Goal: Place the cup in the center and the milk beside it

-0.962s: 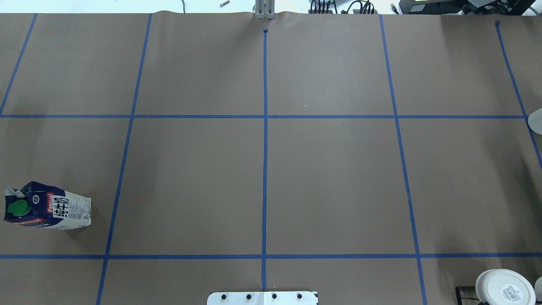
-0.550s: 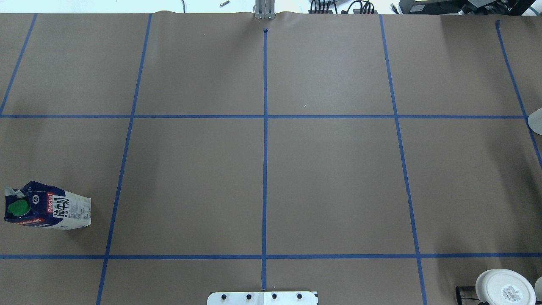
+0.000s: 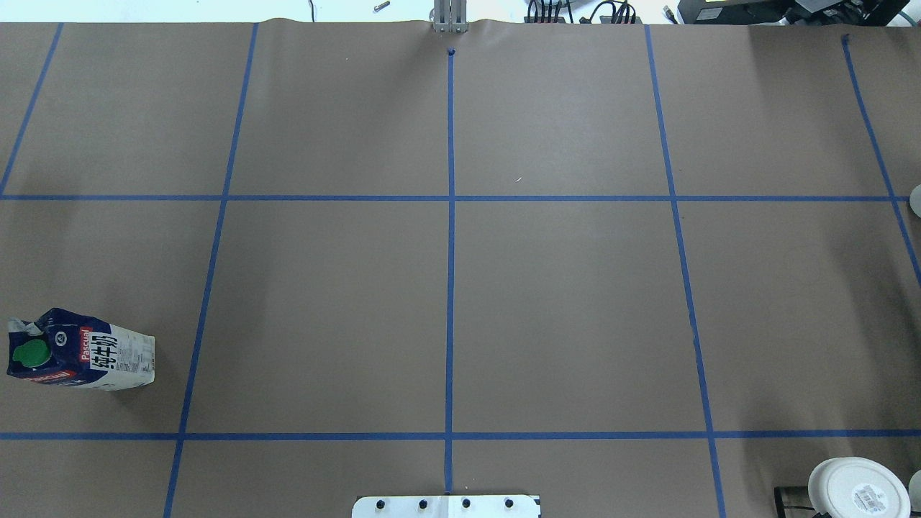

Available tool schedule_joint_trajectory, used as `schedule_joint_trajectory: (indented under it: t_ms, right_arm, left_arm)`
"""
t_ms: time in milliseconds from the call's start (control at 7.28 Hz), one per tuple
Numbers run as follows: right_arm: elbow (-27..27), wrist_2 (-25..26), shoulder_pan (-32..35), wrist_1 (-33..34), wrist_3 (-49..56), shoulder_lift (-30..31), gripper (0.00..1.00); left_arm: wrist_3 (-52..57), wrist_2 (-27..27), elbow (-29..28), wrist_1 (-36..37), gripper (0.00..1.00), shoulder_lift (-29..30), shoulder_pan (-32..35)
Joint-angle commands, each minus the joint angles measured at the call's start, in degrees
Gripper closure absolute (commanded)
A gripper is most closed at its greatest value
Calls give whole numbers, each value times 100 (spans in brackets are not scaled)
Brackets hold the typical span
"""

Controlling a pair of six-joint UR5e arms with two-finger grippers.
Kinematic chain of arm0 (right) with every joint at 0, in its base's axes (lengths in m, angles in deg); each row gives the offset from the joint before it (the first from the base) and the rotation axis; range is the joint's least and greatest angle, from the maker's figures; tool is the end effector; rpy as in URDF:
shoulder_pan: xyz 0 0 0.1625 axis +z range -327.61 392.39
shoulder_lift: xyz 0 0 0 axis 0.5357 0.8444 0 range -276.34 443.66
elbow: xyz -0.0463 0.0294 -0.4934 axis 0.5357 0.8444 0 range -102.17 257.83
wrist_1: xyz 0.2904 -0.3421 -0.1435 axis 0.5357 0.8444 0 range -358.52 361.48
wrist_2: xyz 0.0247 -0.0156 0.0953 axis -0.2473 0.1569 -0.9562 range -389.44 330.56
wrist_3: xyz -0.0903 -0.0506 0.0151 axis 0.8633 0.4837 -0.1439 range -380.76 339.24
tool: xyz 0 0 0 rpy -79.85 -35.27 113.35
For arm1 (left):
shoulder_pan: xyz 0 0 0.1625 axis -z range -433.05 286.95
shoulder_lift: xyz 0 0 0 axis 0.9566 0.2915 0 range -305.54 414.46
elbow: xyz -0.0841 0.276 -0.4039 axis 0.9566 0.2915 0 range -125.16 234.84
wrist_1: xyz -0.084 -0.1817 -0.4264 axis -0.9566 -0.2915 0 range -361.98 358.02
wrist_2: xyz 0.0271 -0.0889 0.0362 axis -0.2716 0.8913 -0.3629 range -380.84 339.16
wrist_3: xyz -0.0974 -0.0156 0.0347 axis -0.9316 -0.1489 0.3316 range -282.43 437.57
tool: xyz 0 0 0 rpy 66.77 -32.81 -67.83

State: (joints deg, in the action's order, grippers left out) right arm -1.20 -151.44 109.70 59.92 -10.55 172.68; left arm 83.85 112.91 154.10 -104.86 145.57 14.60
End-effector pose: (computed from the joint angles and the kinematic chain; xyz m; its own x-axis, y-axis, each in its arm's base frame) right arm -0.0513 -0.5818 0.7832 0.7359 -0.5313 0.4198 0.3402 0.8262 0.4491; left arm -0.0374 -0.5775 0.6075 0.7022 0.4009 -0.5884 -0.1150 0.8794 0.4619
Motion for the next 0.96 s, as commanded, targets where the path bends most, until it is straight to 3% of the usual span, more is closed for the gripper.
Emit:
schedule_joint_trajectory:
  t_ms: [0,275,412,824]
  right_arm:
    - [-261,-313,12,105,-2,-69,100]
    - [-725,-918,38,98,-229,-253,100]
    - [-1146,-1105,12,97,-1162,-271,100]
    - [-1974,-801,-1337,115,-3913,-534,100]
  left_arm:
    - [-3,1,5,-179,1,-136,-2]
    - [-3,1,-3,-329,1,-225,-2]
    - [-3,1,6,-338,1,-251,-3]
    - [-3,1,-3,-338,1,-260,-2]
